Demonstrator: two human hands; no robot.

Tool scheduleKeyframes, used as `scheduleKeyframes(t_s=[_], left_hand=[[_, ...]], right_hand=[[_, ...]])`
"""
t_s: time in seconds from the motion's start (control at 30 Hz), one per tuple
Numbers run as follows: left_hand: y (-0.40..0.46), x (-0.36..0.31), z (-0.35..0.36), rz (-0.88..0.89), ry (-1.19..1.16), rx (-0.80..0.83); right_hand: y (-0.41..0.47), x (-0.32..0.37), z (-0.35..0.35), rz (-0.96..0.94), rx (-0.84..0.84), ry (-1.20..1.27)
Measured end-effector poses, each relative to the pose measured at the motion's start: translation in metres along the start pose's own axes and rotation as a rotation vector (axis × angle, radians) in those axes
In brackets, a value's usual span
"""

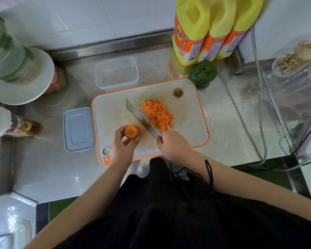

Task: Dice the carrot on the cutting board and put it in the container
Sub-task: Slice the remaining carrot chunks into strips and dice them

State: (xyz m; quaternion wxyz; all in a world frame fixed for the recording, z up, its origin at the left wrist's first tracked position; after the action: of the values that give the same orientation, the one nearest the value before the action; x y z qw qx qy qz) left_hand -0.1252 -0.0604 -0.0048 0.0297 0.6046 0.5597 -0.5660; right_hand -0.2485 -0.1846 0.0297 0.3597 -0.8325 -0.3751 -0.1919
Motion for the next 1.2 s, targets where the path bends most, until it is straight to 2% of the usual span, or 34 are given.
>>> scheduleKeyframes(t_s=[0.17,0.33,0.43,0.73,1.2], left_hand=[[0.003,0.002,0.004,-0.019,-0.001,0.019],[0.007,0.000,0.009,-0.244,-0.285,0.018],[0.007,-0.001,0.011,-0.303,-0.365,0.020],[0.012,-0.002,0.006,-0.308,-0.362,0.082],[0.014,-0.002,0.005,-0.300,-0.341,0.071]], right_hand=[[-0.001,0.012,0.002,-0.017,0.024,-0.002],[-0.003,0.020,-0.007,-0.022,0.022,-0.006],[-0.003,0.022,-0.012,-0.031,-0.001,-0.017],[-0.002,0.025,-0.020,-0.061,-0.003,-0.097],[0.001,0.022,-0.012,-0.005,0.037,-0.097]])
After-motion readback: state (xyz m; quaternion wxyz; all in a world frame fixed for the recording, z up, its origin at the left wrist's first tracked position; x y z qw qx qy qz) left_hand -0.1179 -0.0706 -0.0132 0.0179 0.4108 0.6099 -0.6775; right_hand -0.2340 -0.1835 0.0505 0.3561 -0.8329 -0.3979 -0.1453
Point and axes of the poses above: each hand's wrist, its own y-axis towards the middle knuckle, its own z-axis out of the palm, x = y × z, the point moved 5 cm from there along y, towards the middle knuckle, and after that the axes turned 10 degrees about -z, right-handed, at the moved point
